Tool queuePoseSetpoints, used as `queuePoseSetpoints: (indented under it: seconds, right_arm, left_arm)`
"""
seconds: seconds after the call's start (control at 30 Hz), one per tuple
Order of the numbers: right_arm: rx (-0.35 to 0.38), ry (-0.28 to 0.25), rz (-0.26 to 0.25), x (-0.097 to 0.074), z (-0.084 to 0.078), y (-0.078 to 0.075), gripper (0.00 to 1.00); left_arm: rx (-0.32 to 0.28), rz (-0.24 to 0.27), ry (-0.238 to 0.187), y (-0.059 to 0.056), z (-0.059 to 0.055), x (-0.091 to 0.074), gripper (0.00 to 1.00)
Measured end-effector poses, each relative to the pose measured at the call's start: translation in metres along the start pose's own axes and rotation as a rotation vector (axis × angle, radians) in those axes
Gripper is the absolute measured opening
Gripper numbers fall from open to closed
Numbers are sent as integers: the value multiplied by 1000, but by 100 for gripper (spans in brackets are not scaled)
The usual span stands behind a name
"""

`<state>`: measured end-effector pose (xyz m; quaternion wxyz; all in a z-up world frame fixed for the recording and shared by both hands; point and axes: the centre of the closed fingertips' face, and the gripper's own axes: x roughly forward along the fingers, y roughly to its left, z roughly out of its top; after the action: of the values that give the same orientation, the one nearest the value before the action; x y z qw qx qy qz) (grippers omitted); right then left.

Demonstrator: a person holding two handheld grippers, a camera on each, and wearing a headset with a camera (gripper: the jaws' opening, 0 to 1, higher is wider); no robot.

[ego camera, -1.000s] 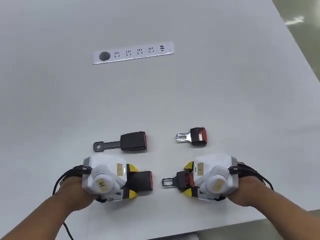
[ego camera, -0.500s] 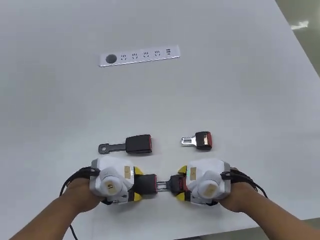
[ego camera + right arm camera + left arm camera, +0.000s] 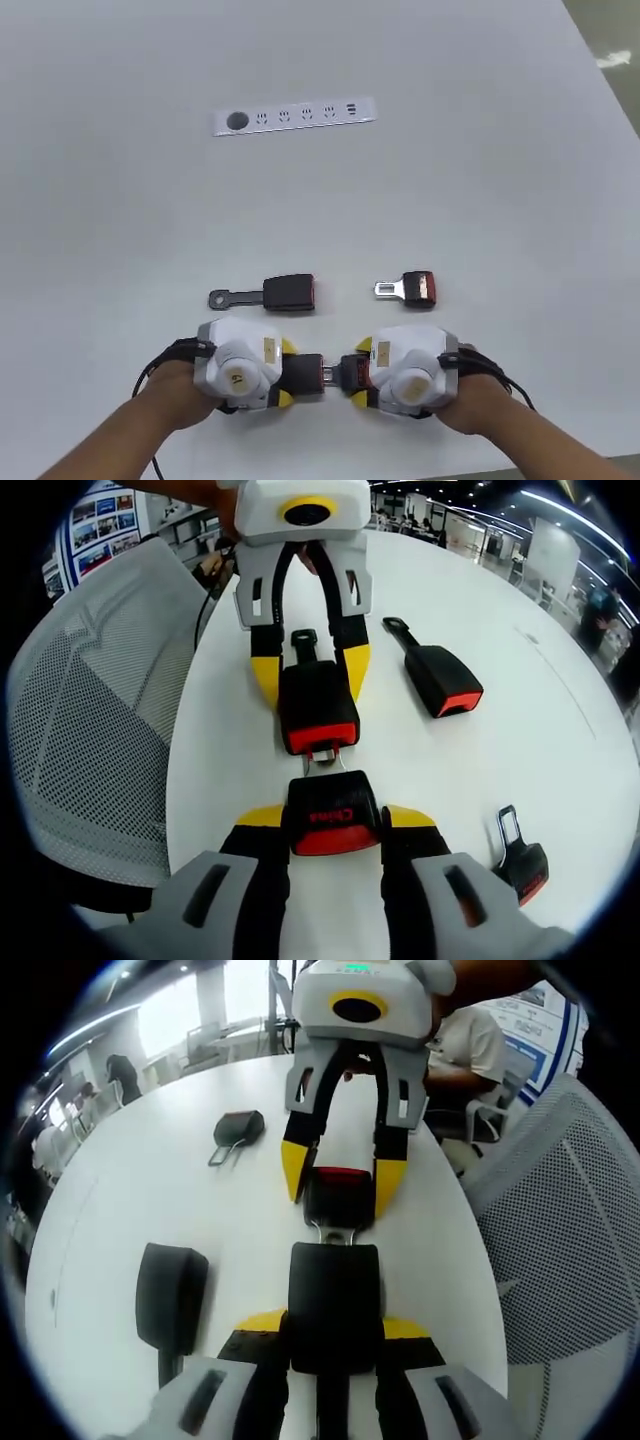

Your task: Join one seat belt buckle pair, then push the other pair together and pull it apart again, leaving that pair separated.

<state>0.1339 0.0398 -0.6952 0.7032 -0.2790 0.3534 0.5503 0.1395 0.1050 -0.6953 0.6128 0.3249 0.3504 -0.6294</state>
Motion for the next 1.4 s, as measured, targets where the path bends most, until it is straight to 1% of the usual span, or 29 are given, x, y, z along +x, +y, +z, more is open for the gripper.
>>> queuePoseSetpoints:
  seconds: [0.1,0.27,0.3,0.33,0.53,0.67,0.87,1.0,1.17,1.23,1.3,1.4]
  right_arm:
    - [-3,6,1,2,2,2,33]
    - [2,-15,4,10,12,3,33]
    - [-1,-17,4,11,15,4,33]
    - [-4,-15,4,10,19,3,32]
    - [-6,-9,5,4,19,4,32]
    - [-14,-6,7,5,15,5,32]
    - [-16,-21,7,-5,14,6,33]
    - [-18,-61,7,-11,14,7,33]
    - [-12,-115,20,-12,11,5,33]
    - [-18,-130,25,-11,13,5,32]
    - [-28,-141,20,-10,13,6,32]
    - [-11,-173,14,-10,13,5,32]
  left_arm:
    - [-7,1,-6,0,1,-1,33]
    - [2,-5,1,-2,2,0,33]
    - [6,-7,7,-2,1,0,33]
    - [4,-6,4,-2,1,-1,33]
    - [2,-5,-2,-3,2,-1,33]
    - [2,-5,-5,-3,1,-1,33]
    - [9,-6,-12,-4,0,-2,33]
    - [13,-10,-33,-4,-1,-3,33]
    - [13,-12,-65,-4,-1,-5,33]
    - [14,-17,-76,-4,-1,-5,33]
    - [6,-26,-88,-4,-1,-6,33]
    - [-9,-39,-105,-3,-2,-6,33]
